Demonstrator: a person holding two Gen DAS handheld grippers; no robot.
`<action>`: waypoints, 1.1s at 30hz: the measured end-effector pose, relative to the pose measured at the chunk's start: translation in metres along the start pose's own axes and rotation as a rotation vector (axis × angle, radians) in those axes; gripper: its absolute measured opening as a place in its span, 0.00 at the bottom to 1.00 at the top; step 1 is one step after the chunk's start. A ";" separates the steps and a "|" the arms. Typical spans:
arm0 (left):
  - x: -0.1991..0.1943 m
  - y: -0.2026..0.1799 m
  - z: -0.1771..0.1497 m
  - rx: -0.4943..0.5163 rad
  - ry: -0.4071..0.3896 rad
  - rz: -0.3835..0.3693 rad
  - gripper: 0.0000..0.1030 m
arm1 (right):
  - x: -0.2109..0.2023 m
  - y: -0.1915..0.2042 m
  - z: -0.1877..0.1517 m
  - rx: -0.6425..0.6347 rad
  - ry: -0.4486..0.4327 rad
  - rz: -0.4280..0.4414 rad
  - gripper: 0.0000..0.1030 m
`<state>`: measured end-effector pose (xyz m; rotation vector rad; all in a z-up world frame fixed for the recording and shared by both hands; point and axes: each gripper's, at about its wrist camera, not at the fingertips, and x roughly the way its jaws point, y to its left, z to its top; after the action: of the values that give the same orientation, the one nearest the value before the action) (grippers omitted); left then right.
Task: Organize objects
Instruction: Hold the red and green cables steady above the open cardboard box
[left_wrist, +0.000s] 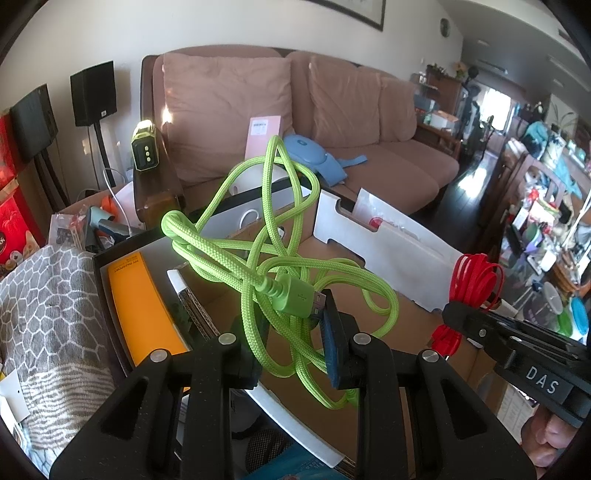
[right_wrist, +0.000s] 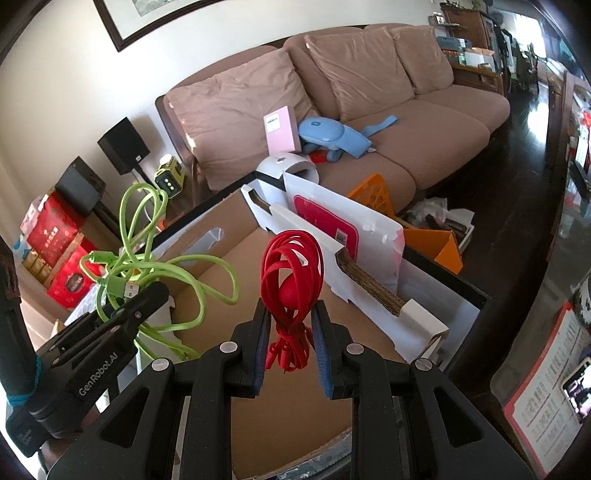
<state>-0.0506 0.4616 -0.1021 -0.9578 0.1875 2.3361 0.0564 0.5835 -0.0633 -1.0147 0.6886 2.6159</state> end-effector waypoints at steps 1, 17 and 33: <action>0.000 0.000 0.000 0.000 0.001 -0.001 0.23 | 0.000 0.000 0.000 -0.001 0.000 -0.001 0.22; 0.002 -0.001 -0.004 -0.007 0.011 -0.005 0.23 | 0.002 0.003 0.000 -0.052 -0.006 -0.084 0.21; 0.002 -0.001 -0.003 -0.006 0.011 -0.004 0.23 | 0.008 0.011 -0.002 -0.141 -0.008 -0.179 0.21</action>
<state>-0.0489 0.4619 -0.1056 -0.9736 0.1827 2.3295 0.0474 0.5734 -0.0667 -1.0520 0.3950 2.5384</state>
